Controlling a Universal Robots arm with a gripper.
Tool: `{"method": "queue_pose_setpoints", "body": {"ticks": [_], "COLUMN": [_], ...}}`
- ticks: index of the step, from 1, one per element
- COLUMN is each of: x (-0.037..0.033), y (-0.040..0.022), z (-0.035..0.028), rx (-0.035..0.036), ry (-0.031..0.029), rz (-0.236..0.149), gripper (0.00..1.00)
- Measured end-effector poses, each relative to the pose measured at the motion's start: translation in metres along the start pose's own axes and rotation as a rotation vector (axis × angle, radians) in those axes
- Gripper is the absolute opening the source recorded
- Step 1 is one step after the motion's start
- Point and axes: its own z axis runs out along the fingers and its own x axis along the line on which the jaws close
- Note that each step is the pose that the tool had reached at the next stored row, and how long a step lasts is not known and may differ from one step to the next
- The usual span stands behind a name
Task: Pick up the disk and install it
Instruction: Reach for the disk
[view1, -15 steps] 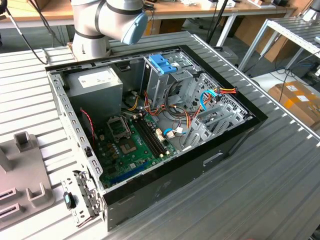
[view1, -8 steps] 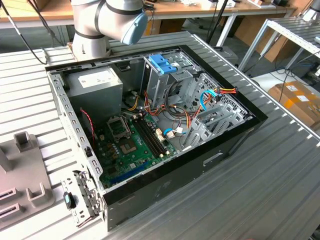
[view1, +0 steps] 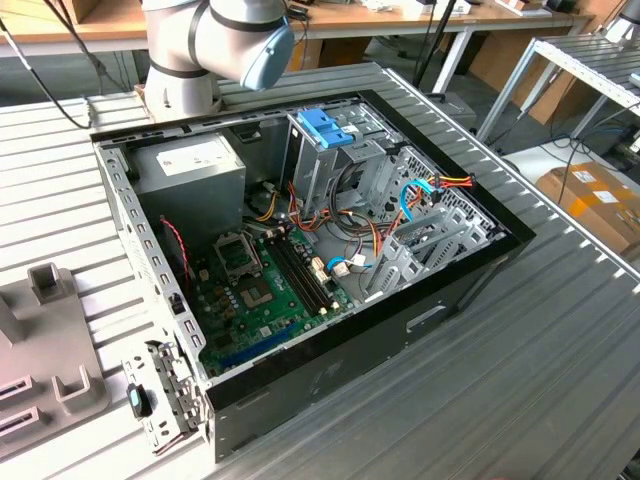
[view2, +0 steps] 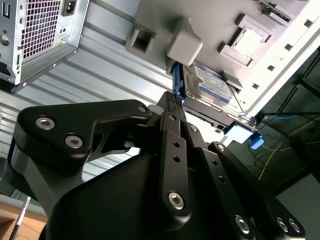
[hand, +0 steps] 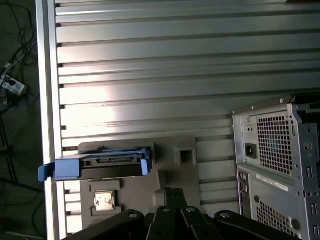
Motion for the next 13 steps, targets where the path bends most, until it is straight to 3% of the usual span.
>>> {"method": "queue_pose_setpoints", "body": {"ticks": [4, 13], "x": [0.0068, 0.0075], "y": [-0.0005, -0.0005], "z": [-0.0001, -0.0001], "rx": [0.0005, 0.0005], "ry": [-0.0001, -0.0001], "rz": [0.0, 0.0], "gripper": [0.11, 0.11]}}
